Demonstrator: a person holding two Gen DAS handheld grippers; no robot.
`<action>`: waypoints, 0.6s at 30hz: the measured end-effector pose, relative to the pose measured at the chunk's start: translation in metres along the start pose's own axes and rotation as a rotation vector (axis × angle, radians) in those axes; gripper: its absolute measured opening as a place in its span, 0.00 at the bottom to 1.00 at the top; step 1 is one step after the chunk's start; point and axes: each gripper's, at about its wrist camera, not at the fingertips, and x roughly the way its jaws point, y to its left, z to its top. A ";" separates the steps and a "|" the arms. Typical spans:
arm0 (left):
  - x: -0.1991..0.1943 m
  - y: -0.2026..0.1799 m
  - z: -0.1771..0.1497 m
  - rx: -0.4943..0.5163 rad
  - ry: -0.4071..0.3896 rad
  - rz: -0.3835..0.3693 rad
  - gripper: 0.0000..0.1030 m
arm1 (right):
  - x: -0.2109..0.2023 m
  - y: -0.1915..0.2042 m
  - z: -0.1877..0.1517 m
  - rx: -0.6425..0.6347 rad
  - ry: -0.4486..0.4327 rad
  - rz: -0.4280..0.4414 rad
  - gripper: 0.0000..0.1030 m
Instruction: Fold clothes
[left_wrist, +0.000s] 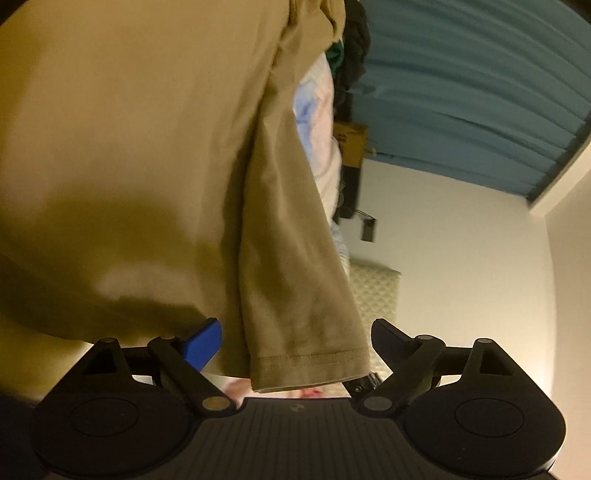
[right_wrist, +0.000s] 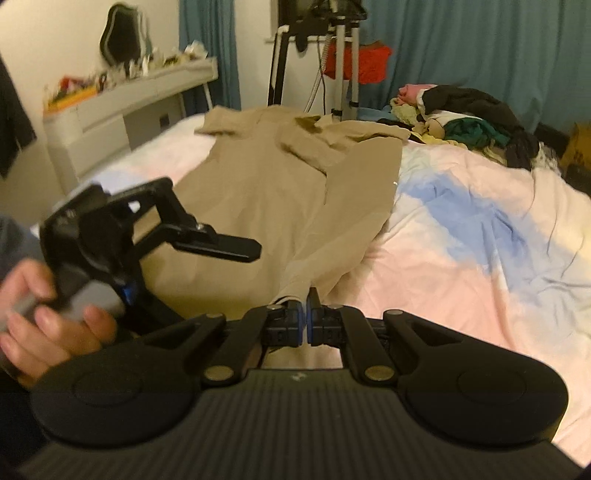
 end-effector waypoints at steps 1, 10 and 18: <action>0.002 -0.001 -0.001 0.002 0.004 -0.018 0.86 | -0.001 -0.001 0.000 0.011 -0.005 0.004 0.05; 0.017 0.004 0.000 0.001 -0.003 0.007 0.49 | 0.004 -0.004 -0.001 0.029 -0.002 -0.007 0.05; -0.007 0.004 -0.004 -0.025 -0.063 -0.001 0.12 | 0.009 -0.004 -0.001 0.020 0.032 -0.026 0.05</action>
